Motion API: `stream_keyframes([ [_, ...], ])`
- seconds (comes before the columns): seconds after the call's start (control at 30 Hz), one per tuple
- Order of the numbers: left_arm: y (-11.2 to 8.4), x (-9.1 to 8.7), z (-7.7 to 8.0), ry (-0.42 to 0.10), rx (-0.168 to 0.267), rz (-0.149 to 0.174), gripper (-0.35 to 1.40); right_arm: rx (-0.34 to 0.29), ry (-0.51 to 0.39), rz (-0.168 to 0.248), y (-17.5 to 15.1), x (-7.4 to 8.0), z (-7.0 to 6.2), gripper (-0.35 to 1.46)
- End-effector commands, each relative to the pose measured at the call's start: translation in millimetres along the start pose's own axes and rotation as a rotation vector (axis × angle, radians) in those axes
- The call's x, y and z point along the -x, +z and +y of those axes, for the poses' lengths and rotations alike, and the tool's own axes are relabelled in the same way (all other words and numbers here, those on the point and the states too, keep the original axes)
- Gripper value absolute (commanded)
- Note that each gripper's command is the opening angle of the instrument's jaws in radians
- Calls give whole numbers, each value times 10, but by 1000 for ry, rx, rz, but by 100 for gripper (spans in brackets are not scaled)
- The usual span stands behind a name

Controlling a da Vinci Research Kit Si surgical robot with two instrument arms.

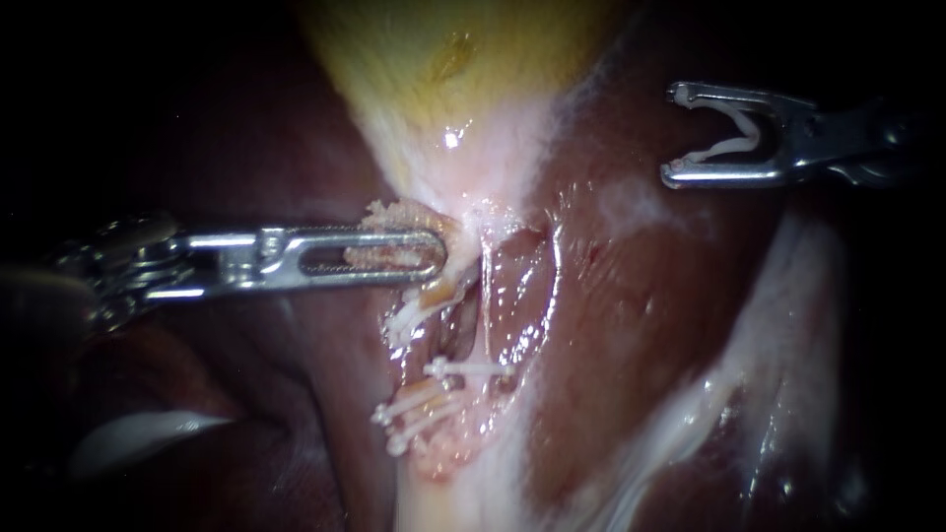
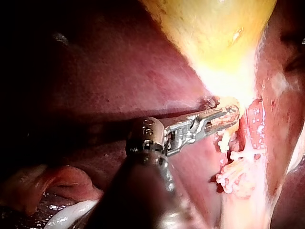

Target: Clipping second clip right tube

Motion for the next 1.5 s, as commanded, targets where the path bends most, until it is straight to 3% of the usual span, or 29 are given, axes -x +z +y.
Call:
stream_keyframes([
  [0.03,0,0,0,0,-1,0,-35,0,0,0,0,0,0,48],
  [0.3,-11,6,2,-2,-8,7,-35,0,0,0,0,0,0,48],
  [0.5,-45,28,4,-12,11,4,-35,0,0,0,0,-1,-1,48],
  [0.8,-88,51,-5,-35,10,-41,-35,1,1,1,1,-1,-1,48],
  [1.2,-90,50,-13,-38,10,-48,-35,3,40,-9,3,-2,-5,48],
  [1.33,-90,50,-14,-38,11,-48,-35,6,100,-17,7,-5,-14,48],
  [1.5,-90,50,-14,-38,11,-48,-35,-32,202,-5,23,-12,-32,47],
])
